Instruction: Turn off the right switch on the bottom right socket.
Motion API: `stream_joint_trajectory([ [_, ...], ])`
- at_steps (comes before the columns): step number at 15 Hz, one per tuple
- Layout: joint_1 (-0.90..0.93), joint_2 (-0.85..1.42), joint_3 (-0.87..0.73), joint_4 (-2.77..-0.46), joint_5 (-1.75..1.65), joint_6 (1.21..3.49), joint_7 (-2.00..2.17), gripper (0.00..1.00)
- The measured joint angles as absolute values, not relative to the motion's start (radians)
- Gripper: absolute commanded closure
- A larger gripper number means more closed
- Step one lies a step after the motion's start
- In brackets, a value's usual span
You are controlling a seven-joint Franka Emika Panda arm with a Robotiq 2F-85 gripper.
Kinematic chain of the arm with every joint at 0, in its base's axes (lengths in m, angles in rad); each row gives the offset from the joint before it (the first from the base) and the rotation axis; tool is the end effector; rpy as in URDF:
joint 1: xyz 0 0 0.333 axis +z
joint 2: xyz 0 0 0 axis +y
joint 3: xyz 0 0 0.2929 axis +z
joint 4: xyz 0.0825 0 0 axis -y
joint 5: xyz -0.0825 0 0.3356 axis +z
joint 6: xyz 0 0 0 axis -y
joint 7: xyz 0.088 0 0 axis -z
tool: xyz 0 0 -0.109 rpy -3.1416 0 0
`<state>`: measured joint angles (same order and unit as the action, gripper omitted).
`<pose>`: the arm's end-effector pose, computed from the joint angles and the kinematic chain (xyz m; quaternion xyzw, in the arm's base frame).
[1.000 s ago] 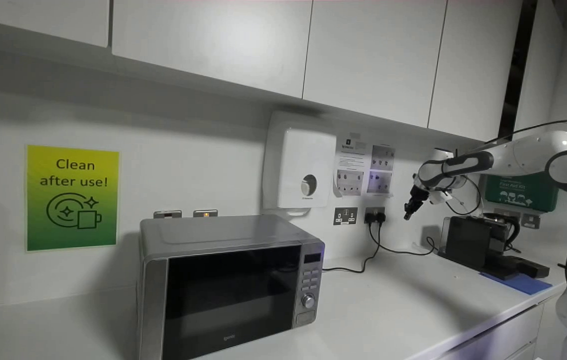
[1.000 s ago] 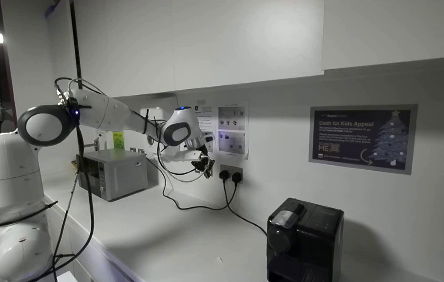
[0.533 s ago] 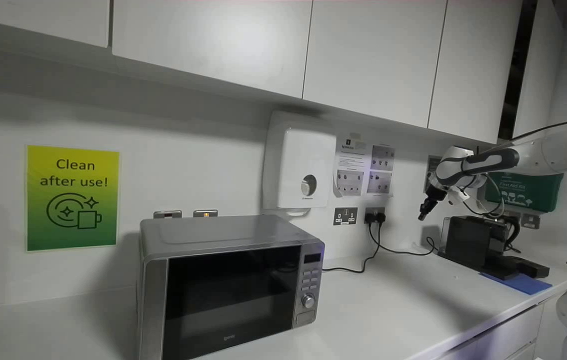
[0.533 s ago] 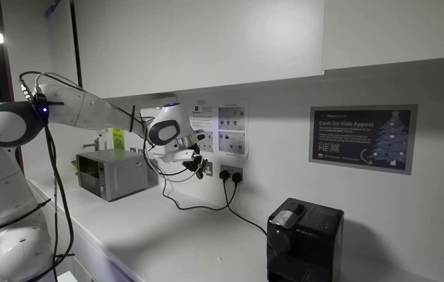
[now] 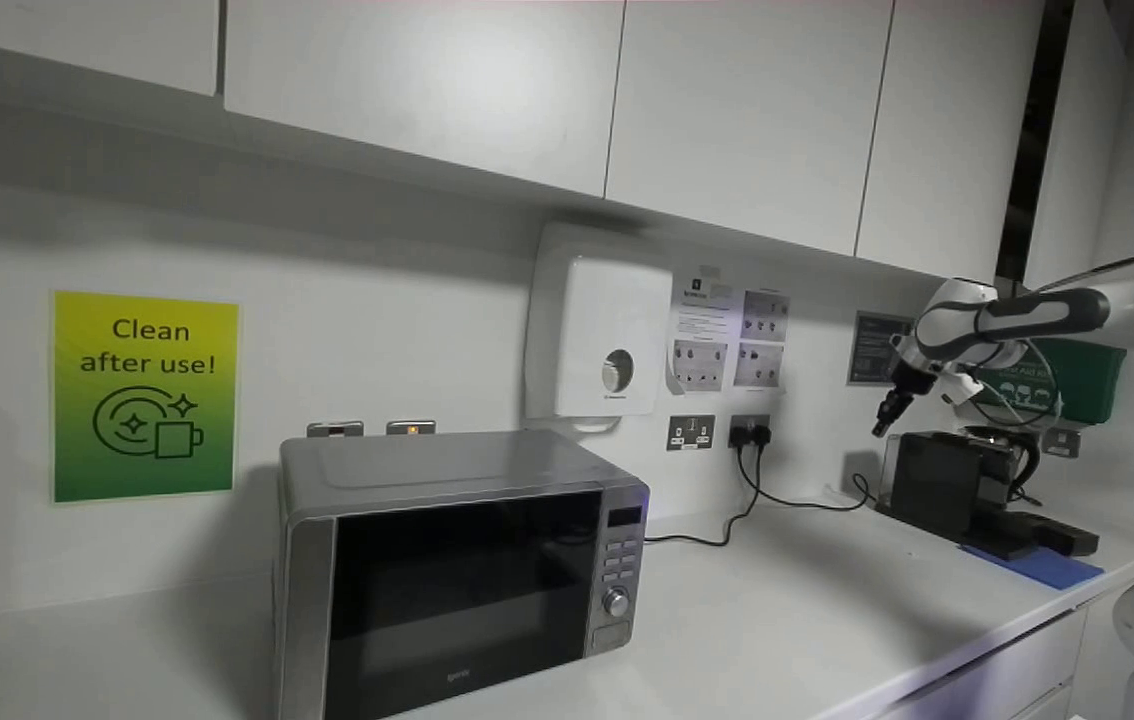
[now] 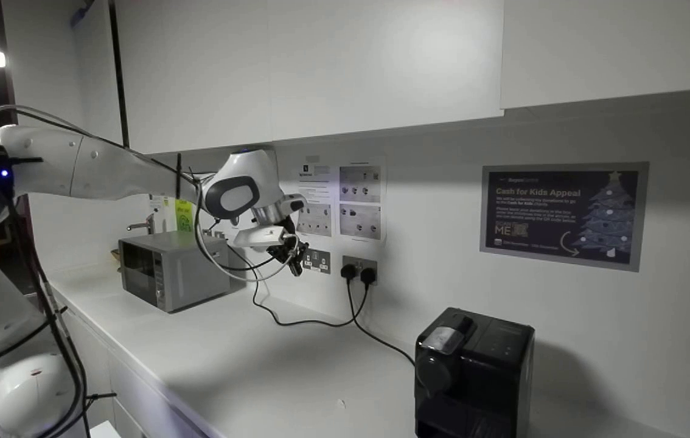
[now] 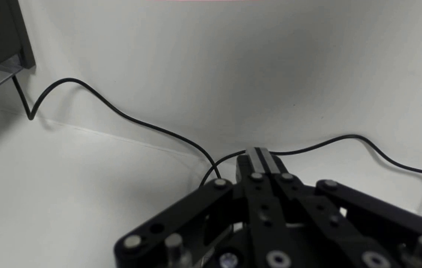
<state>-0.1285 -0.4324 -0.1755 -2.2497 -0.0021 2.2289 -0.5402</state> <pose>0.4011 -0.1366 0.5638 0.9720 0.1162 0.1984 0.0491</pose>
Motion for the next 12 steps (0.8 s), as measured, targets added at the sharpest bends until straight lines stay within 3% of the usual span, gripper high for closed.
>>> stream_joint_trajectory([
  [8,-0.127,-0.595,-0.181,-2.229,-0.115,1.834,-0.538,1.0],
  [12,-0.124,-0.61,-0.177,-2.21,-0.147,1.754,-0.481,1.0],
])
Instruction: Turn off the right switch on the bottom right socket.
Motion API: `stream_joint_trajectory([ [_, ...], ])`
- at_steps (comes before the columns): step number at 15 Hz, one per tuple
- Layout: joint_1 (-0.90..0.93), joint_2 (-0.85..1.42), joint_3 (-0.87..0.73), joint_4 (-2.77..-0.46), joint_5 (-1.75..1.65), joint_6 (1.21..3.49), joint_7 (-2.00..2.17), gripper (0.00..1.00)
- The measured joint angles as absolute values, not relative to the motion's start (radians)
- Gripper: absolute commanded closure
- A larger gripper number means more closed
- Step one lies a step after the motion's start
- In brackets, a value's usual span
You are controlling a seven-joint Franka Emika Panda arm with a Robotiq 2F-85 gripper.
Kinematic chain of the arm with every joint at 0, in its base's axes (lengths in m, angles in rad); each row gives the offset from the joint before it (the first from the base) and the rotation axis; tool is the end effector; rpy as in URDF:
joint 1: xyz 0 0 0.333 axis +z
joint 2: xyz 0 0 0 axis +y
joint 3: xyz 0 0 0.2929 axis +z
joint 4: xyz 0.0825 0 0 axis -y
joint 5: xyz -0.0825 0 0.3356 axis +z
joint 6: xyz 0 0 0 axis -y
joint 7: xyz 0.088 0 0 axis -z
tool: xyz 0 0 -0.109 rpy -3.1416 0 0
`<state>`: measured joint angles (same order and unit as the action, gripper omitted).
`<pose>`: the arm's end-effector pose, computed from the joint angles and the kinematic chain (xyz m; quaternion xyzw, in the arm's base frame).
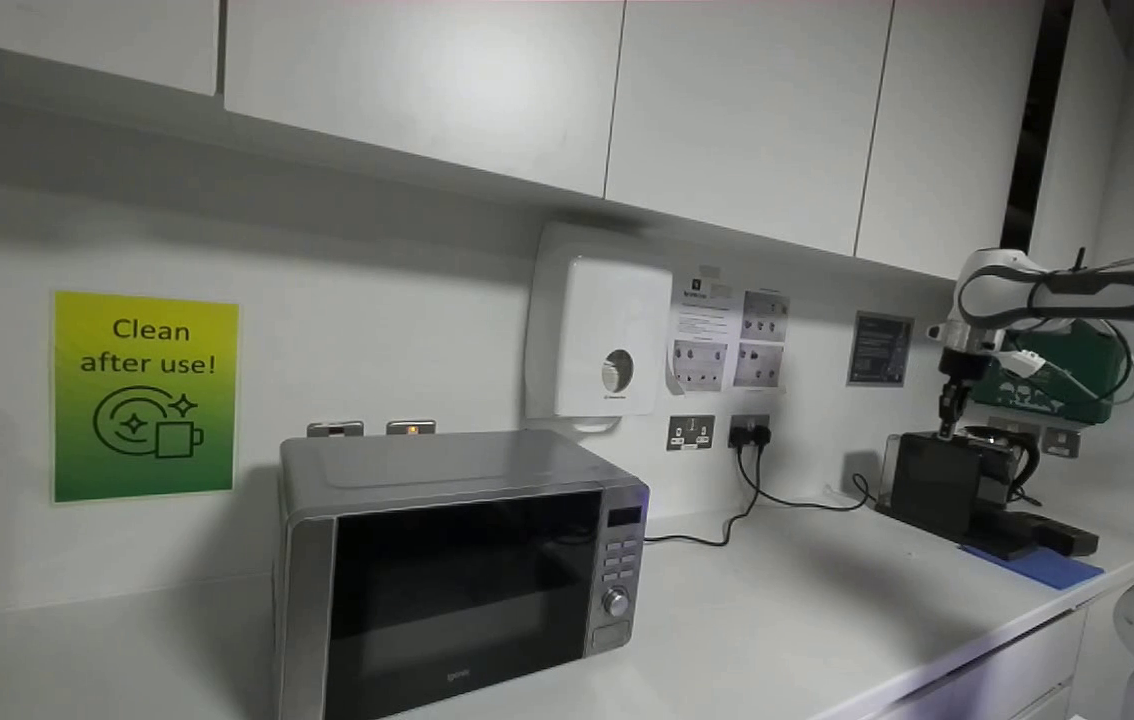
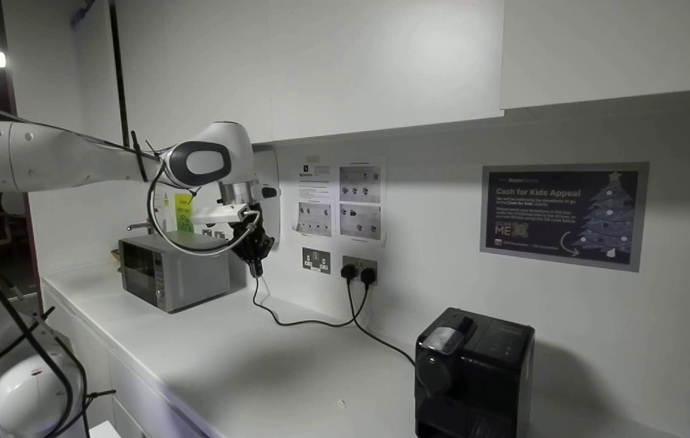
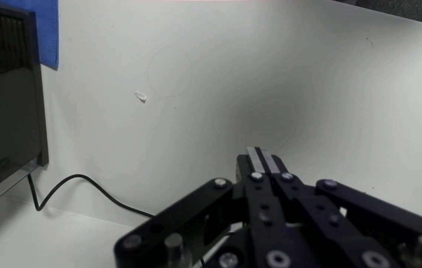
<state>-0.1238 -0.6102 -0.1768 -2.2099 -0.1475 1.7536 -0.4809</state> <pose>0.3203 -0.1298 0.5946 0.9910 0.1097 0.0598 0.0482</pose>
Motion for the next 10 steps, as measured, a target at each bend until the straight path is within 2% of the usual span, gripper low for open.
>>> stream_joint_trajectory([
  [4,-0.124,-0.61,-0.165,-2.194,-0.15,1.702,-0.375,1.0],
  [5,-0.122,-0.61,-0.163,-2.19,-0.149,1.684,-0.355,0.74],
  [6,-0.119,-0.61,-0.163,-2.185,-0.144,1.67,-0.337,0.98],
  [9,-0.115,-0.61,-0.163,-2.178,-0.134,1.662,-0.297,0.76],
  [10,-0.115,-0.61,-0.163,-2.178,-0.134,1.662,-0.294,0.74],
])
